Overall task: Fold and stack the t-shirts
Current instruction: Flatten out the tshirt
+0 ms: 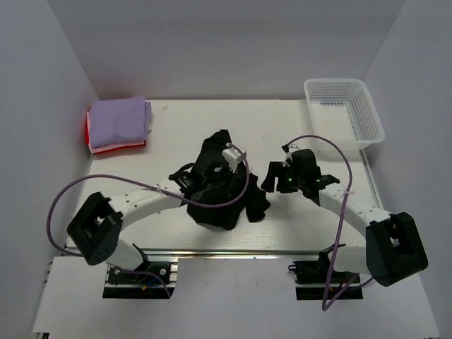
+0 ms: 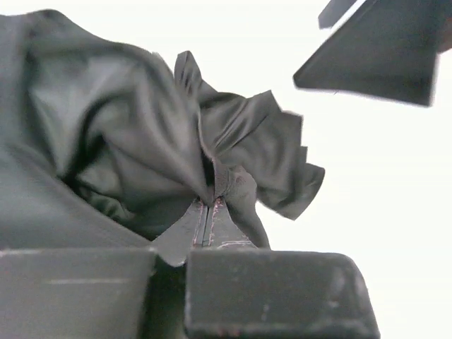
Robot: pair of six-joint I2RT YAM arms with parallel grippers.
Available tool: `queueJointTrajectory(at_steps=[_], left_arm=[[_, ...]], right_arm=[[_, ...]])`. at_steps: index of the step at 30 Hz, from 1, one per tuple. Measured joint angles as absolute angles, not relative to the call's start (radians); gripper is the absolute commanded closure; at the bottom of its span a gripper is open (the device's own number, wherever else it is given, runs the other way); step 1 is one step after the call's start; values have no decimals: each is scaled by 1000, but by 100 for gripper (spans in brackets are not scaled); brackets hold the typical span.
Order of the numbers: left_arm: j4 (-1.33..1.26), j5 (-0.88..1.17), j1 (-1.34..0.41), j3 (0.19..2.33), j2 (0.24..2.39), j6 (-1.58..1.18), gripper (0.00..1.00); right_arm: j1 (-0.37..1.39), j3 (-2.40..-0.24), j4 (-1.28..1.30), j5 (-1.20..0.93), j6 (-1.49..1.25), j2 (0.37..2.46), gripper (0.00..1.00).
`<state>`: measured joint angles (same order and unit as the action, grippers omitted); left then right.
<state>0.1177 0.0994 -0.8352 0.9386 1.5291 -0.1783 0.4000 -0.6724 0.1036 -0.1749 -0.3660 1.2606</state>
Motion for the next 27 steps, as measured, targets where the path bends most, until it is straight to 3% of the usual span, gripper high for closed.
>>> queueJointTrajectory(at_steps=[7,9,12,13,19,27], left_arm=[[71,78,-833,927,1367,-210,100],[81,66,-833,927,1368,-217,100],[102,44,-830,926,1365,-227,100],[107,33,-828,926,1361,-230,100],[139,-97,-826,926,1287,-253,100],[180,-426,-819,968,1131,-279,100]], right_arm=[[488,-672,113,-179,-354,1349,29],[511,-673,111,-173,-355,1394,37],[542,-680,109,-139,-355,1464,75],[549,-681,109,-127,-360,1477,100],[571,-717,109,-21,-400,1465,100],[569,-813,99,186,-438,1210,100]])
